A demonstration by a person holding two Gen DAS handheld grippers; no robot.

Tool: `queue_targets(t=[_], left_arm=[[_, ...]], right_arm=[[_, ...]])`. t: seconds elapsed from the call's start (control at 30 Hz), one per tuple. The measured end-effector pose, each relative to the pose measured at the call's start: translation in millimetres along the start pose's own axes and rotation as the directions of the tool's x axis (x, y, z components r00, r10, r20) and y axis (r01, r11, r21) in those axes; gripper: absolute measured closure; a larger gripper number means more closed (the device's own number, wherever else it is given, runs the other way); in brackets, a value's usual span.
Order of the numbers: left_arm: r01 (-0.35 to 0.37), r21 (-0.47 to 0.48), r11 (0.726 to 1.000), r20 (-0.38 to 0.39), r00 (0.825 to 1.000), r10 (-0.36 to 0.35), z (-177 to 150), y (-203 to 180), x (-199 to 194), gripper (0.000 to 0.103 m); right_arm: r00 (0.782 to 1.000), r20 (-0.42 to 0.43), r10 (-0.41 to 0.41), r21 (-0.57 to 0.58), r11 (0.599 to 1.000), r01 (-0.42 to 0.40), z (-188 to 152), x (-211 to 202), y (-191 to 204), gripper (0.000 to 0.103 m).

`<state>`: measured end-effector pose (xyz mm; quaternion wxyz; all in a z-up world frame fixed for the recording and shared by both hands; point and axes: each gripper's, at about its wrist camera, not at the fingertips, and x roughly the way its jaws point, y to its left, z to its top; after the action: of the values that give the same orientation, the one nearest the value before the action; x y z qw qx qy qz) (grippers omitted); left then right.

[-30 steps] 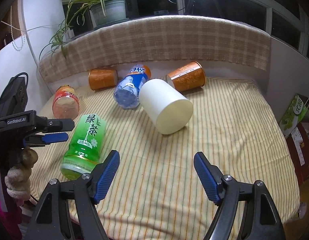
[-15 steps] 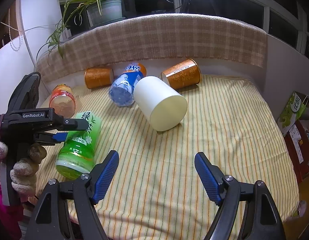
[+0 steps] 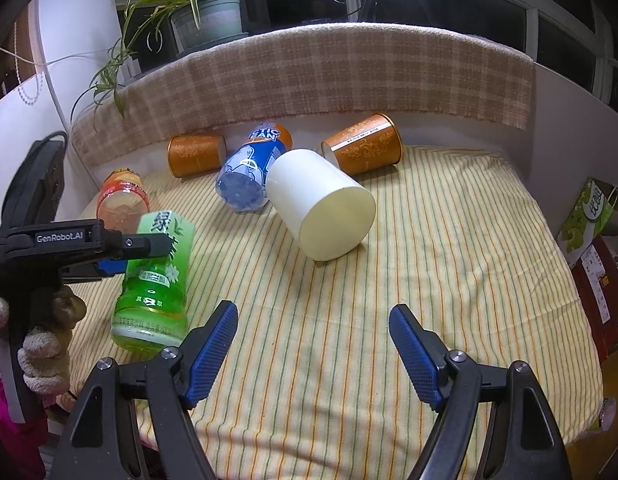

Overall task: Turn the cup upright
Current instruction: 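Grasp the green bottle with the left gripper while the right tool releases it, then rotate the green bottle upright with the left gripper and lower it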

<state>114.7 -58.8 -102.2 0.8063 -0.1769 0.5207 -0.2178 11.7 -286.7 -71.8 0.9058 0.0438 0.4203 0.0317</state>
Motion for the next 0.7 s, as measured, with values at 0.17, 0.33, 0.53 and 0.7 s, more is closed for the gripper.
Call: queue_targets(t=[0.17, 0.33, 0.53, 0.7], left_arm=[[-0.042, 0.055, 0.998, 0.057, 0.998, 0.039, -1, -13, -12, 0.042], [-0.077, 0.114, 0.991, 0.112, 0.992, 0.064, -4, -26, -23, 0.043], [-0.128, 0.168, 0.977, 0.17, 0.98, 0.099, -8, -40, -30, 0.045], [-0.153, 0.191, 0.97, 0.201, 0.973, 0.114, -10, -47, -35, 0.045]], right_arm=[[1.0, -0.001, 0.001, 0.004, 1.0, -0.001, 0, 0, 0, 0.023], [1.0, -0.001, 0.0, 0.005, 1.0, 0.0, -1, 0, 0, 0.023], [1.0, 0.0, -0.001, 0.006, 1.0, 0.001, -1, -1, 0, 0.023], [1.0, 0.002, -0.002, 0.008, 1.0, 0.002, -1, -1, -1, 0.023]])
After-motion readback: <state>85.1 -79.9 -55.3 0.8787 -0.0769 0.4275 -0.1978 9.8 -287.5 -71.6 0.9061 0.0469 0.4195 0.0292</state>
